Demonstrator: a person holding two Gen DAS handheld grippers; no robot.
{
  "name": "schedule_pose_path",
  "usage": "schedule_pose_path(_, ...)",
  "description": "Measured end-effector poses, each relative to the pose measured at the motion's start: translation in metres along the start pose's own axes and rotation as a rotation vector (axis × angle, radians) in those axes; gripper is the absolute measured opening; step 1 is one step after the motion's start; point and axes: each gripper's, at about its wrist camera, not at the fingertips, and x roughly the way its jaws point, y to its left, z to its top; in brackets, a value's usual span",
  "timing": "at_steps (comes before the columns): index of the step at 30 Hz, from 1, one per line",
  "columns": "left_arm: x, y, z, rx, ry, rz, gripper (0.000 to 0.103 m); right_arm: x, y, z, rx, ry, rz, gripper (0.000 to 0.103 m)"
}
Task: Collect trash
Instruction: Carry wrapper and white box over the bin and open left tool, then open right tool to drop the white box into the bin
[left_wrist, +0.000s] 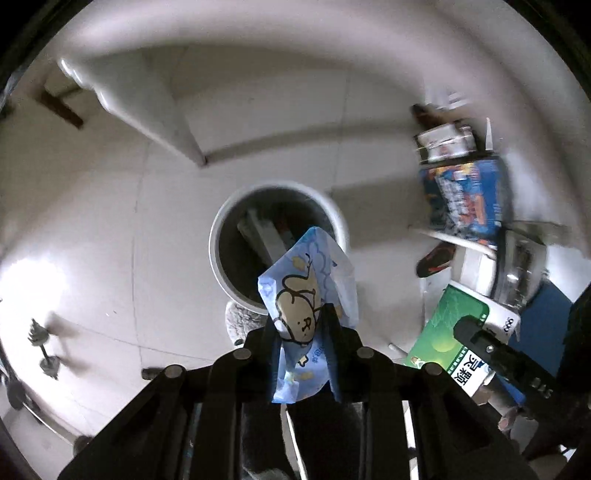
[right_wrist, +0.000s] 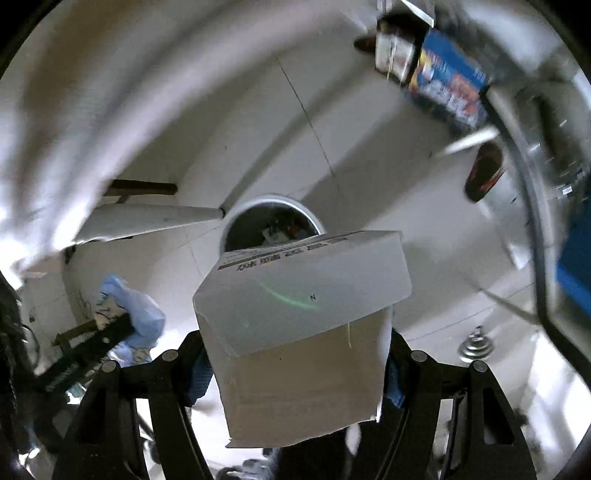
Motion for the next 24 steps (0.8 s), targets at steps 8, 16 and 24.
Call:
schedule_pose_path(8, 0.106, 0.047, 0.020, -0.096, 0.053, -0.015, 0.086, 0.155, -0.005, 0.041, 0.035, 0.067, 0.060, 0.083)
schedule_pose_path(16, 0.106, 0.073, 0.000, -0.130, -0.019, 0.138, 0.100, 0.207, 0.004, 0.051, -0.061, 0.075, 0.033, 0.103)
schedule_pose_path(24, 0.063, 0.052, -0.019, -0.070, -0.077, 0.206, 0.100, 0.182, 0.028, 0.033, -0.277, 0.027, -0.214, 0.103)
